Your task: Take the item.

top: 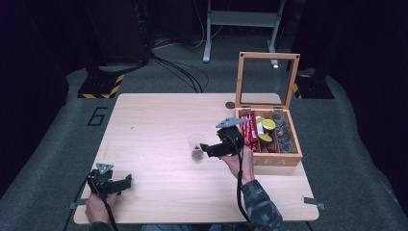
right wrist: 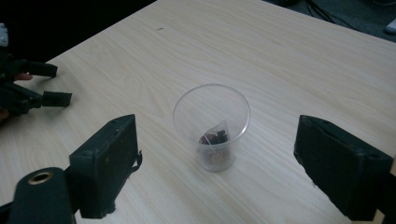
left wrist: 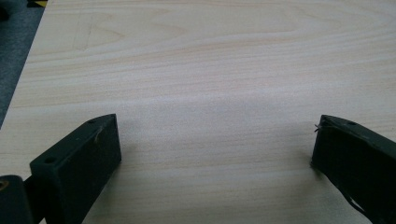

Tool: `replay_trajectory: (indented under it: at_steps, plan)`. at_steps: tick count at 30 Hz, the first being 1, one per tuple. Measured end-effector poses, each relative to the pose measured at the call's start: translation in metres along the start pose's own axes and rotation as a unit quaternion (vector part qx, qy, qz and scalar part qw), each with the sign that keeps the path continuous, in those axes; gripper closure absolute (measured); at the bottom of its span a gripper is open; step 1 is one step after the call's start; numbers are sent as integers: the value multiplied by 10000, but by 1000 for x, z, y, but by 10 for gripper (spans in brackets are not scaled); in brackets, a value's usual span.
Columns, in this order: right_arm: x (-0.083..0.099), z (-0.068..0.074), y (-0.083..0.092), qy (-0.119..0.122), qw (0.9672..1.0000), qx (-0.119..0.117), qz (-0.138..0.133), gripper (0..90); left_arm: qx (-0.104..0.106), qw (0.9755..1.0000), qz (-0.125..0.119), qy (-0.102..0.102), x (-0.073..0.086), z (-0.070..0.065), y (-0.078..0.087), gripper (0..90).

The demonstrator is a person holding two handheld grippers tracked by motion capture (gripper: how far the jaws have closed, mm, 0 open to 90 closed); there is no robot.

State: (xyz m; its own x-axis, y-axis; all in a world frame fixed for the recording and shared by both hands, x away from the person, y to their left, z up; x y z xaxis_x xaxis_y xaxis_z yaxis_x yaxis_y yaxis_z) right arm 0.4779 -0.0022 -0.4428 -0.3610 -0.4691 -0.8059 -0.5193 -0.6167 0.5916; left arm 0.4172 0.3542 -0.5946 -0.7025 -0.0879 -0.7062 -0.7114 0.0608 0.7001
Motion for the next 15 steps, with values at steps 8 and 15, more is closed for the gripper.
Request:
replay_trajectory:
  at_steps: [8,15]
  plan:
    - [22,12,24,56,9999,105,-53,81,4,10000,-38,42,-1,0,-1,11]
    - [50,5,55,-180,9984,500,-170,68,10,10000,-39,40,-1,0,-1,11]
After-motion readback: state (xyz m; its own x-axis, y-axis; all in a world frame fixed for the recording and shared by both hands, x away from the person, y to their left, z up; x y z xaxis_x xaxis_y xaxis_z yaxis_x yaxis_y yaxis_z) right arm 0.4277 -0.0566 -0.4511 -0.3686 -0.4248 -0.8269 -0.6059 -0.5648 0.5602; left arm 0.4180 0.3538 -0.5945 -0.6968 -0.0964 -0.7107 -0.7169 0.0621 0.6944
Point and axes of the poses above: each handheld gripper's, and its own axes: y roughly backward along the jaws, x roughly out of its underside, z roughly to its left, the point moved 9 cm from there along -y, roughly forward along the jaws, and after that the axes turned 9 degrees about y, right-handed, at the moved point
